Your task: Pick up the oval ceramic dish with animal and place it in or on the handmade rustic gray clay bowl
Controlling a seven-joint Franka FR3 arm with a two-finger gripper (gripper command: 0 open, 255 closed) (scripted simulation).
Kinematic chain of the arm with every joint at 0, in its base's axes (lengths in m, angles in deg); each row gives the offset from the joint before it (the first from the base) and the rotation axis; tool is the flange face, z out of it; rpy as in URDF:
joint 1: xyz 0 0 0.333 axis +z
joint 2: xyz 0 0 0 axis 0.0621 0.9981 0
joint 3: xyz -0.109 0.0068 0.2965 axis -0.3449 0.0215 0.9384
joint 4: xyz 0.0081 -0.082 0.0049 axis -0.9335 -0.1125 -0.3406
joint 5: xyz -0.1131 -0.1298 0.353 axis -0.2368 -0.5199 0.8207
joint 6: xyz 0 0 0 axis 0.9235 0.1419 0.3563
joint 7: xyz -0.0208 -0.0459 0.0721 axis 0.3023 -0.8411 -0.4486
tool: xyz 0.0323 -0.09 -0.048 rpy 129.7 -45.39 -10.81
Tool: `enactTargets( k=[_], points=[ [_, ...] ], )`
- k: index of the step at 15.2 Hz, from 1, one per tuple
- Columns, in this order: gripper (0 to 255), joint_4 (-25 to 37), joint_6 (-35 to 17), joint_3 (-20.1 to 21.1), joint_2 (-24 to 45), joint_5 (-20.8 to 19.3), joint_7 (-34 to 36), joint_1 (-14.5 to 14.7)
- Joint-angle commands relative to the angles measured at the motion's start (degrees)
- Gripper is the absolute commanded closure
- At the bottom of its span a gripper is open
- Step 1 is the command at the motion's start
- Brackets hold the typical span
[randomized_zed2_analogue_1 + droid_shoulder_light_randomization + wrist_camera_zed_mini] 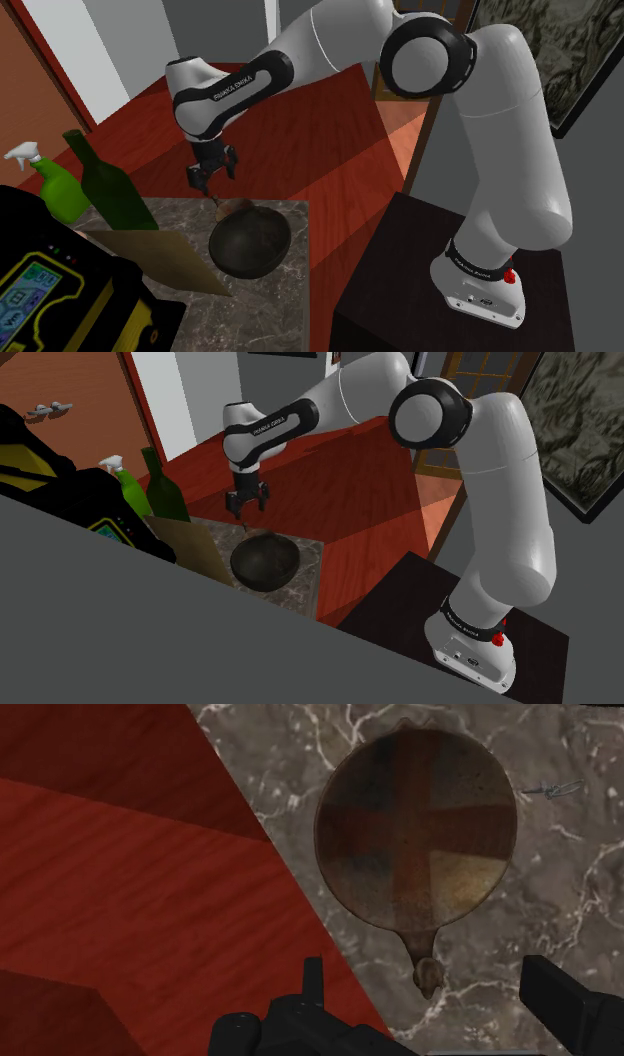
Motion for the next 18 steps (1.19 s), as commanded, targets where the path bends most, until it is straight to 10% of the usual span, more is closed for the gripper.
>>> enactTargets(
  k=[1,17,18],
  points=[
    [0,7.48,1.59,-0.02,5.43,-0.42,0.56,1.04],
    [0,6.14,-2.67,-0.19,8.32,-0.68,0.71,1.40],
    [255,6.14,-2.67,-0.19,8.32,-0.68,0.71,1.40]
  ],
)
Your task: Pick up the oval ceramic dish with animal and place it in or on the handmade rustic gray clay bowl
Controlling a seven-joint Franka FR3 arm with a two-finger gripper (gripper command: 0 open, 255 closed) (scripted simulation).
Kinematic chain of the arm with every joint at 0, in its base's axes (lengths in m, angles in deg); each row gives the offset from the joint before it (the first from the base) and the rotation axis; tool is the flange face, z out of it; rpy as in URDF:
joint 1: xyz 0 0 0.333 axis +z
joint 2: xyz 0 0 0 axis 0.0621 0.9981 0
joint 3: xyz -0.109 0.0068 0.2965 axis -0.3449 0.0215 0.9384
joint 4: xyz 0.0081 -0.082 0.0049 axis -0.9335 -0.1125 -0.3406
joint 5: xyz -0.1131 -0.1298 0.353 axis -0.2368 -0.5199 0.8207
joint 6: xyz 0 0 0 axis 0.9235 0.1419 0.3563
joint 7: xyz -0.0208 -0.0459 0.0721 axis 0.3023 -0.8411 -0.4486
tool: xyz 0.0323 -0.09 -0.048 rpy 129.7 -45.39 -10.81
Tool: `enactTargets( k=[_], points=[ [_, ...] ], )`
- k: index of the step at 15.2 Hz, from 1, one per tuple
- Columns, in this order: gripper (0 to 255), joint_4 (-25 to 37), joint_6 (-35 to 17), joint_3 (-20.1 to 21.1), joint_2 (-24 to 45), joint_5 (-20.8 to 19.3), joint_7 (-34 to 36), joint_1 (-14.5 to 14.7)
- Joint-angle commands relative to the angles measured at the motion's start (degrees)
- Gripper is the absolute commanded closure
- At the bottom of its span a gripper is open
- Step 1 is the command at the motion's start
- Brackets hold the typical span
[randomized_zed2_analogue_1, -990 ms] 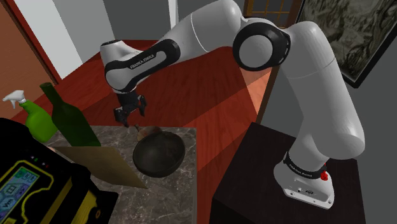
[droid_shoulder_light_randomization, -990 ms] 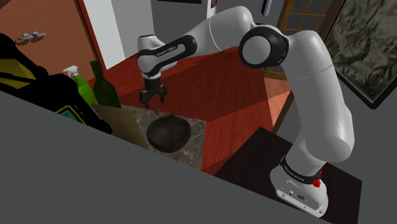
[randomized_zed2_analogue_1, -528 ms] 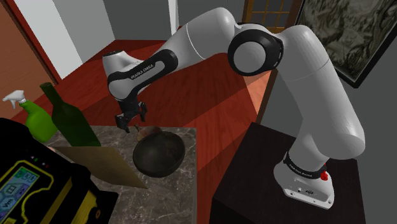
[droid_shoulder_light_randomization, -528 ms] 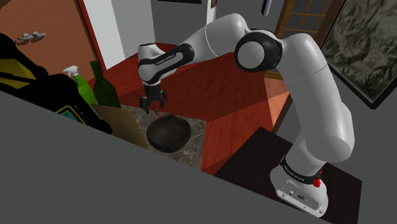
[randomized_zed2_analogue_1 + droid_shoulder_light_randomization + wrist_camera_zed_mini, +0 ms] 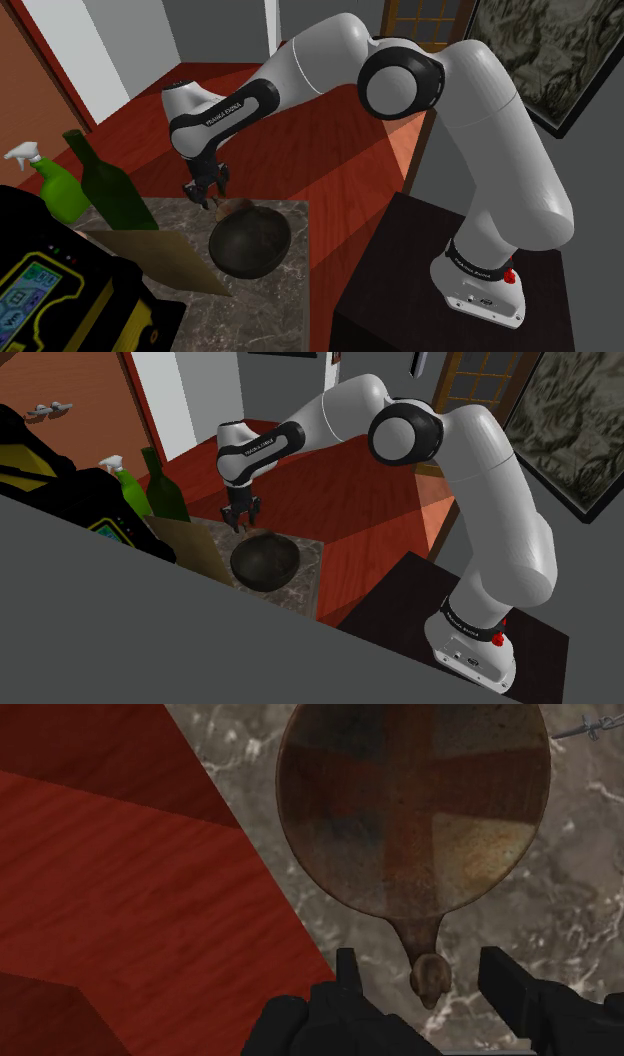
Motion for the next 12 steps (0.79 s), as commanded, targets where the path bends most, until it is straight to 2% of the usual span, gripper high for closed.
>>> enactTargets(
  k=[1,9,12],
  points=[
    [255,0.00,0.00,0.00,0.00,0.00,0.00,0.00],
    [255,0.00,0.00,0.00,0.00,0.00,0.00,0.00],
    [255,0.45,1.59,0.09,-1.15,0.10,0.04,-0.05]
  ],
)
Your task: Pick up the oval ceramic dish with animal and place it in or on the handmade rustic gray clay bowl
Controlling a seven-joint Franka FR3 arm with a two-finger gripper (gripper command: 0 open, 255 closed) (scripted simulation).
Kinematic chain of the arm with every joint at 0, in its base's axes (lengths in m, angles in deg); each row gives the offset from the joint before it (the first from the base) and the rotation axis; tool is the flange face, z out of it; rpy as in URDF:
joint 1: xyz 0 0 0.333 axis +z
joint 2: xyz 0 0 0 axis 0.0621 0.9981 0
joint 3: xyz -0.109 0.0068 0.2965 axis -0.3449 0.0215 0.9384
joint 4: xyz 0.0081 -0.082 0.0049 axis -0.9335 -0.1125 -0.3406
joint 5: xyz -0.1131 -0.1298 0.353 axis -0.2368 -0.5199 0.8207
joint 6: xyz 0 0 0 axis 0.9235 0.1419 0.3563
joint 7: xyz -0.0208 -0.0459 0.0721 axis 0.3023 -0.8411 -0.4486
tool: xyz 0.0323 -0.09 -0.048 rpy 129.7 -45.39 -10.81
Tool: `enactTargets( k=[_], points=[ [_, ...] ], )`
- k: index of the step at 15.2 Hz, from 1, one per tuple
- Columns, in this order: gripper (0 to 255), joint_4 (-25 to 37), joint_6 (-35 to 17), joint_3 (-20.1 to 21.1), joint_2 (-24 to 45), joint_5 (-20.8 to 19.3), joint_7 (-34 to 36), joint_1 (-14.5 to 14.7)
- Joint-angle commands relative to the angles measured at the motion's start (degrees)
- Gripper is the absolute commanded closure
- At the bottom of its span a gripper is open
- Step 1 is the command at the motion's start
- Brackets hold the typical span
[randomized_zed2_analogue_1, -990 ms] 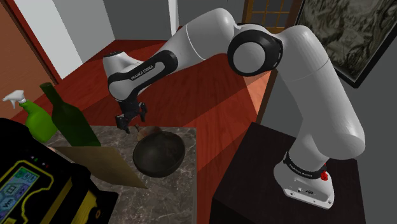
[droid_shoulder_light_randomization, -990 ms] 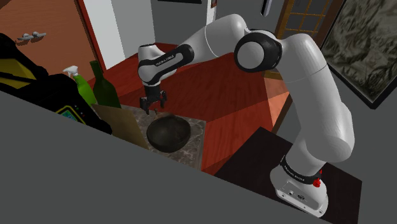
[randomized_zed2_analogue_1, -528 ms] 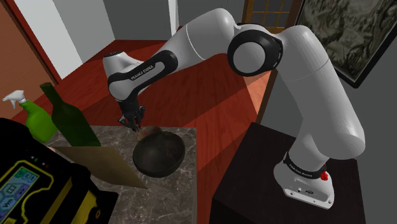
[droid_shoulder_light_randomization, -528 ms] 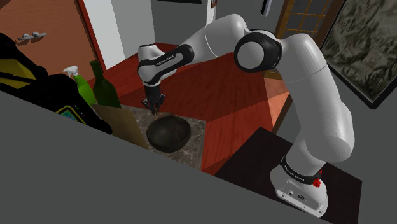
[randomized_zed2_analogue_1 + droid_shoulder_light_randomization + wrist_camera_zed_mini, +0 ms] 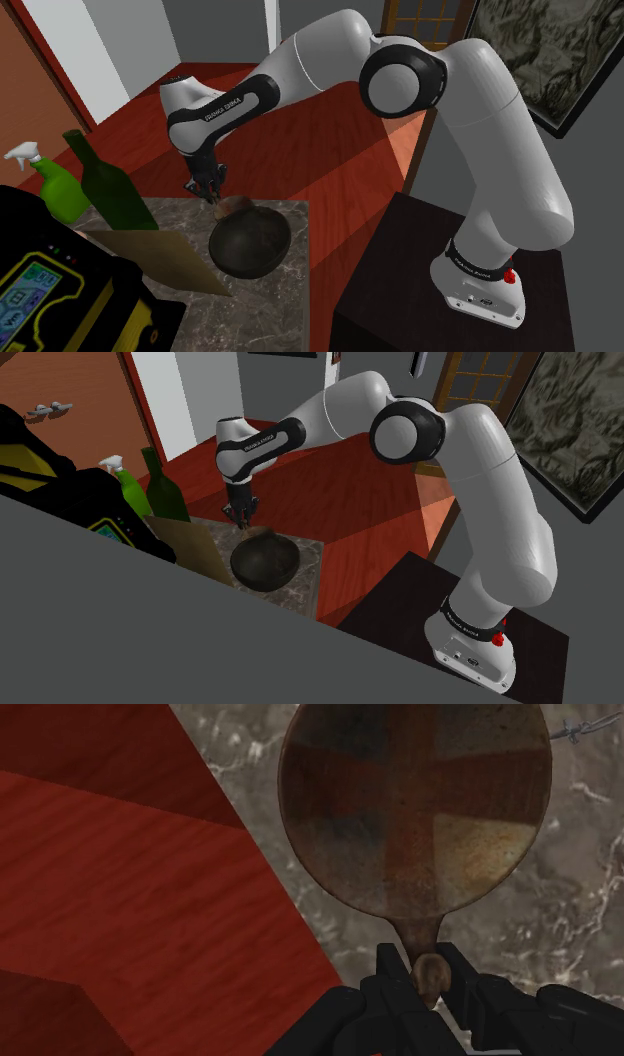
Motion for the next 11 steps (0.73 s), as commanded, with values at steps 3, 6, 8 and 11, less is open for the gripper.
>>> enactTargets(
  k=[3,6,8,11],
  points=[
    [255,0.54,2.03,0.12,-1.50,0.14,0.06,-0.06],
    [255,1.31,3.75,0.19,-2.47,0.23,0.10,-0.09],
    [255,1.91,4.94,0.24,-3.05,0.28,0.13,-0.11],
    [255,2.94,6.76,0.30,-3.86,0.36,0.18,-0.12]
  ],
)
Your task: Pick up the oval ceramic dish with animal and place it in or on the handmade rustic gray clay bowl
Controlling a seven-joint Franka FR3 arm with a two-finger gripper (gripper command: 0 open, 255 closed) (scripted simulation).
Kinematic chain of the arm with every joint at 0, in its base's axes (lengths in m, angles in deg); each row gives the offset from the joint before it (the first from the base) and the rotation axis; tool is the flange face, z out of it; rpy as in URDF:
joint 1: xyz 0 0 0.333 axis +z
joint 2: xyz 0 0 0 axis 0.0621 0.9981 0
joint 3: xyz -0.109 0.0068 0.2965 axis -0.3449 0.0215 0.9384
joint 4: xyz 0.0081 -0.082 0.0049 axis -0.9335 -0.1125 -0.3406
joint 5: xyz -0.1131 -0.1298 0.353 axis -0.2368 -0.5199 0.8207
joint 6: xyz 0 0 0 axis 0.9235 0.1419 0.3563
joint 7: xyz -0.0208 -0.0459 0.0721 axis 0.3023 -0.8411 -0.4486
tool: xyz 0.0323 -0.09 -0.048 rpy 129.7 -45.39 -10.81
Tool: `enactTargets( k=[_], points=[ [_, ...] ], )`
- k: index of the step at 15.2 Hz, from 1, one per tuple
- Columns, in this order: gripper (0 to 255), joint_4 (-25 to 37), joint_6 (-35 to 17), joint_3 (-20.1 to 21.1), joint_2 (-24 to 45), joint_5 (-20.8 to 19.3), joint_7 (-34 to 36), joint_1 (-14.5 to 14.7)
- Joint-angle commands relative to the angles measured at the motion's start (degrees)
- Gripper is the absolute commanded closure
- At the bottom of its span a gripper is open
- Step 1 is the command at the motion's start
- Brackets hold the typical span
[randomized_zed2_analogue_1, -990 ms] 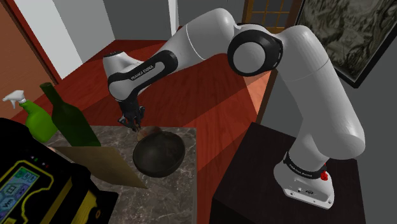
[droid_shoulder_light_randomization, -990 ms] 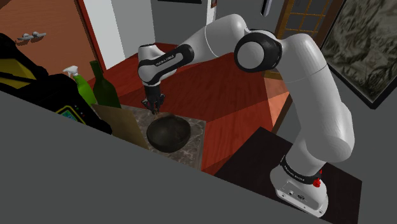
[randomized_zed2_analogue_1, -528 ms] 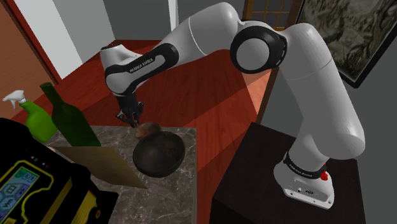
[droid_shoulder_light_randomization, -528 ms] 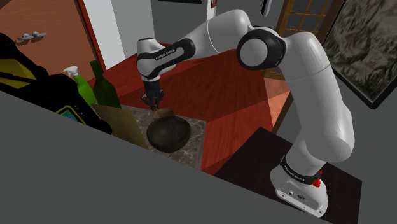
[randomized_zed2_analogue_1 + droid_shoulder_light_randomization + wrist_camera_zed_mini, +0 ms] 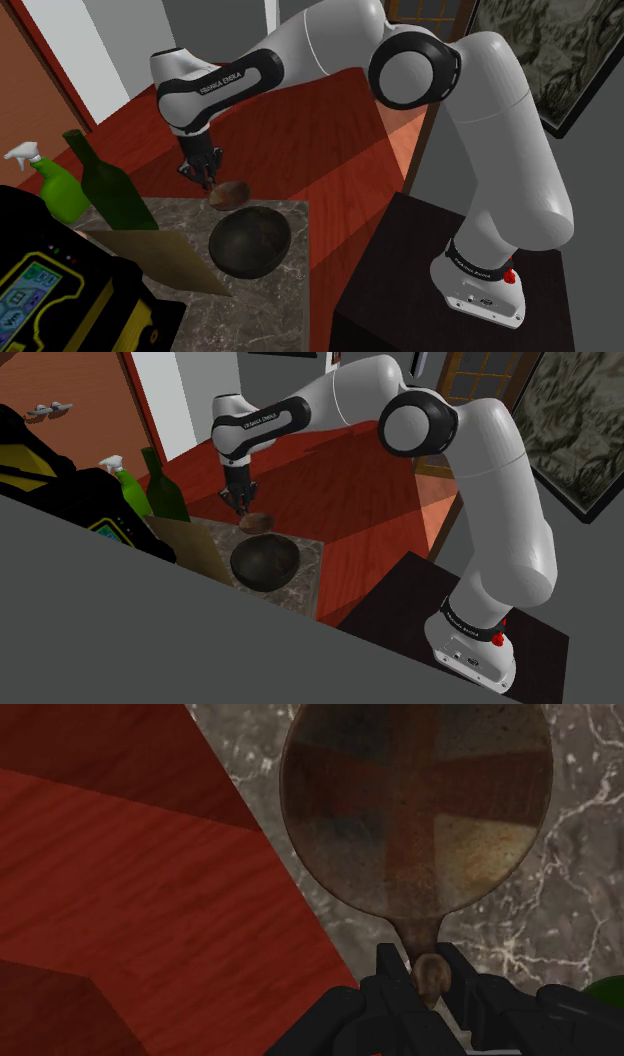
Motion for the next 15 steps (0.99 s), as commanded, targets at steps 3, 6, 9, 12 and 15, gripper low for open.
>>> enactTargets(
  k=[3,6,9,12,15],
  points=[
    [255,1.73,2.62,0.10,-0.89,0.07,0.21,0.12],
    [255,3.09,4.57,0.15,-1.48,0.13,0.27,0.13],
    [255,4.65,6.59,0.19,-1.95,0.17,0.34,0.16],
    [255,6.41,8.69,0.23,-2.29,0.20,0.41,0.21],
    [255,8.39,10.87,0.27,-2.50,0.22,0.49,0.28]
  ],
)
